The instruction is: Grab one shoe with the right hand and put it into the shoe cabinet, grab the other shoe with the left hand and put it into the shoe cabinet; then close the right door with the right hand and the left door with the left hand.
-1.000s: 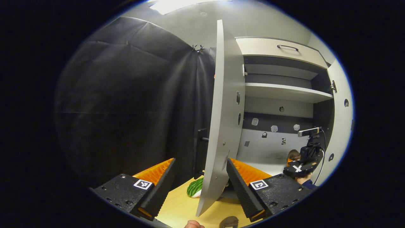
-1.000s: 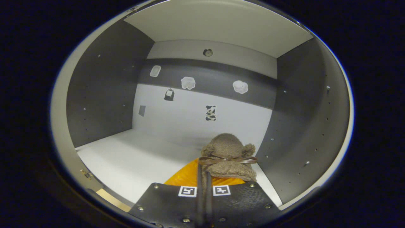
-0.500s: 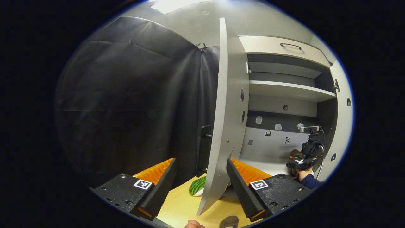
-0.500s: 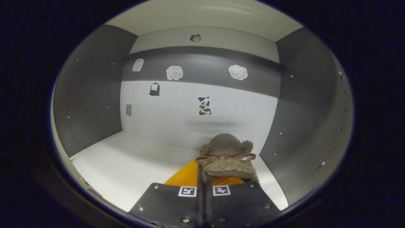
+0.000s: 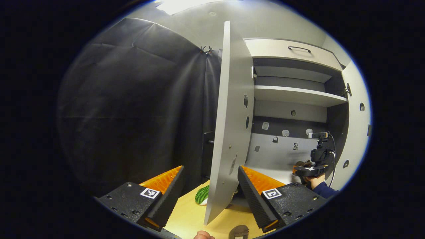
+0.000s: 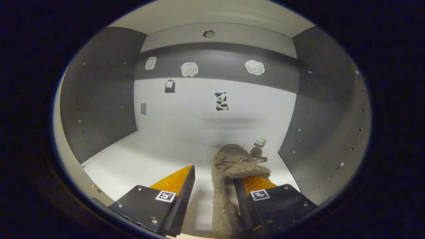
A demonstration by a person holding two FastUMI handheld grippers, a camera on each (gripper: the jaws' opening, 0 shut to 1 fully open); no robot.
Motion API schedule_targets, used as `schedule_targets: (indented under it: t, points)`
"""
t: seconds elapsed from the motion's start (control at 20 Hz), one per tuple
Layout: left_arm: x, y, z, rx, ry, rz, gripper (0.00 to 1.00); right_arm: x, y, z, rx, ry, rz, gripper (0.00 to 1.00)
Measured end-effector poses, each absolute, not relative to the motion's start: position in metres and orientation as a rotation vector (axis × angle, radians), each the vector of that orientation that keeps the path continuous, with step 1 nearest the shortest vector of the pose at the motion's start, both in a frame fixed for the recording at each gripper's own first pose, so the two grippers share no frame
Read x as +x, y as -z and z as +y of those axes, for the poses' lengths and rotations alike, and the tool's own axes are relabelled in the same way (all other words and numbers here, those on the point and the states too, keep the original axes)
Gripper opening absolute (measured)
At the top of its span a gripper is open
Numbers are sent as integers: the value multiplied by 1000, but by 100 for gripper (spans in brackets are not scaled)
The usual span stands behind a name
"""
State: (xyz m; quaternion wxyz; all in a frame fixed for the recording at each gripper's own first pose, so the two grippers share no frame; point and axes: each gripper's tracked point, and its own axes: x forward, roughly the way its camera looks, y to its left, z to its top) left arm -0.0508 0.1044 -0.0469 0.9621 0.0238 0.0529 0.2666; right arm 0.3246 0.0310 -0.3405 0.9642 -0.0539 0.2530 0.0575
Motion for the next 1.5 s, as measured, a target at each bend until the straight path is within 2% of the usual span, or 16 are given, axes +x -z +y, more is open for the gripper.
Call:
schedule_targets:
  t: [0.1, 0.3, 0.4, 0.5, 0.55, 0.7, 0.75, 0.8, 0.85, 0.9, 0.95, 1.1, 1.15, 1.2, 1.35, 1.5]
  points:
    - [-54, 47, 101, 47, -525, 104, 93, 315, 340, 31, -115, -128, 533, 67]
    - [-61, 48, 96, 35, -504, 106, 93, 300, 335, 31, -107, -146, 558, 93]
    - [-67, 47, 95, 34, -501, 102, 96, 293, 334, 29, -118, -148, 574, 92]
    - [-72, 46, 95, 33, -498, 94, 93, 287, 326, 22, -131, -137, 569, 91]
    - [-74, 46, 95, 32, -496, 94, 96, 282, 322, 20, -133, -135, 567, 93]
    - [-80, 56, 90, 24, -479, 117, 96, 265, 299, 9, -143, -119, 531, 93]
    - [-80, 61, 87, 21, -468, 132, 100, 259, 286, 6, -149, -115, 502, 91]
    - [-80, 67, 84, 19, -455, 148, 100, 252, 272, 5, -150, -115, 474, 93]
    - [-78, 72, 80, 15, -438, 164, 93, 246, 256, 4, -143, -114, 443, 93]
    - [-77, 79, 75, 10, -421, 182, 94, 237, 239, 4, -126, -116, 413, 91]
    - [-75, 86, 69, 4, -401, 204, 94, 229, 221, 5, -105, -118, 380, 95]
    - [-68, 114, 53, -32, -346, 285, 96, 202, 169, 4, -61, -130, 288, 90]
    - [-66, 124, 47, -52, -328, 310, 94, 196, 152, 3, -54, -133, 259, 90]
    - [-64, 135, 43, -68, -309, 338, 97, 184, 135, 4, -49, -139, 229, 93]
    - [-60, 171, 29, -90, -246, 456, 97, 162, 90, 1, -32, -137, 149, 93]
    - [-63, 216, 20, -108, -188, 592, 96, 137, 53, -1, -8, -145, 81, 89]
